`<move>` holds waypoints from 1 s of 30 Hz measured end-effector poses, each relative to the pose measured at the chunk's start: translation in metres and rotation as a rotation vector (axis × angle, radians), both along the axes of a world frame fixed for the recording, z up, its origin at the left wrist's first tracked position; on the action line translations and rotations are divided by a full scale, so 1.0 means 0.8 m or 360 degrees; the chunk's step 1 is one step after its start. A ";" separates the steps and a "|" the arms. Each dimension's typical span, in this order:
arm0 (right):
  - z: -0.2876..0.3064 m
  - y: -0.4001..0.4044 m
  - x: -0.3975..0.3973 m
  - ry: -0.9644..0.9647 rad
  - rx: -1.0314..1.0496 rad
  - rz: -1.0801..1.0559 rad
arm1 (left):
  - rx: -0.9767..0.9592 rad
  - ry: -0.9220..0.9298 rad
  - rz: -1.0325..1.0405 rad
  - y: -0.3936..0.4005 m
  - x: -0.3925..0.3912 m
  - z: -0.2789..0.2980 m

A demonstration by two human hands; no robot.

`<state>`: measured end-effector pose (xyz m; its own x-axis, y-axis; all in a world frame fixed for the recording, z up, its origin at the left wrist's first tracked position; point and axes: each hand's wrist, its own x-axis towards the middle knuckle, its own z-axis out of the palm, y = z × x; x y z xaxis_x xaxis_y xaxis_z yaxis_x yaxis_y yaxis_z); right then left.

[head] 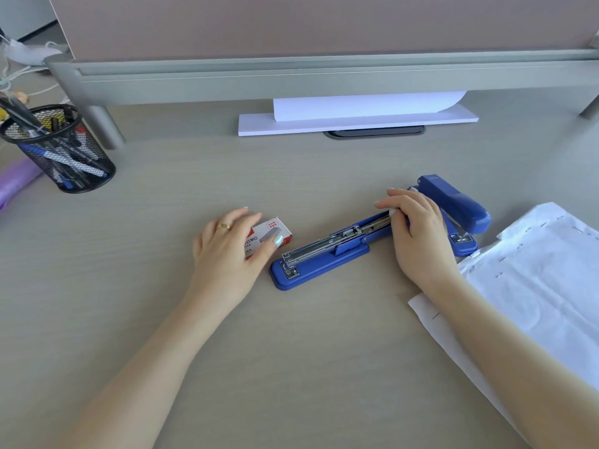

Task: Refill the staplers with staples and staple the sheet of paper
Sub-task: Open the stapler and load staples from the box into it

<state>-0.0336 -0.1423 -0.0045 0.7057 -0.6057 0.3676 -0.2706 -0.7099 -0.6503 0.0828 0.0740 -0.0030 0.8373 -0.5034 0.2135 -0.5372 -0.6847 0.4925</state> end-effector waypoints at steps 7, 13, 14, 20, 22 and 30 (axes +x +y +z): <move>0.003 0.003 -0.001 0.0018 -0.0020 0.0013 | -0.0073 0.0012 -0.0038 -0.006 0.002 -0.002; 0.056 0.053 -0.010 -0.0022 0.0213 0.0257 | -0.0572 0.0063 -0.0263 0.002 -0.033 0.035; 0.072 0.067 -0.011 -0.0042 0.0502 0.0397 | -0.0577 0.0032 -0.0332 0.003 -0.040 0.041; 0.095 0.106 -0.018 0.0188 0.1269 0.0773 | -0.0624 0.0013 -0.0551 0.020 -0.079 0.041; 0.086 0.110 -0.025 0.0206 0.1539 0.0808 | -0.0629 0.0062 -0.0579 0.026 -0.088 0.034; 0.067 0.120 -0.037 0.0060 0.1875 0.0872 | -0.0642 0.0033 -0.0520 0.029 -0.092 0.018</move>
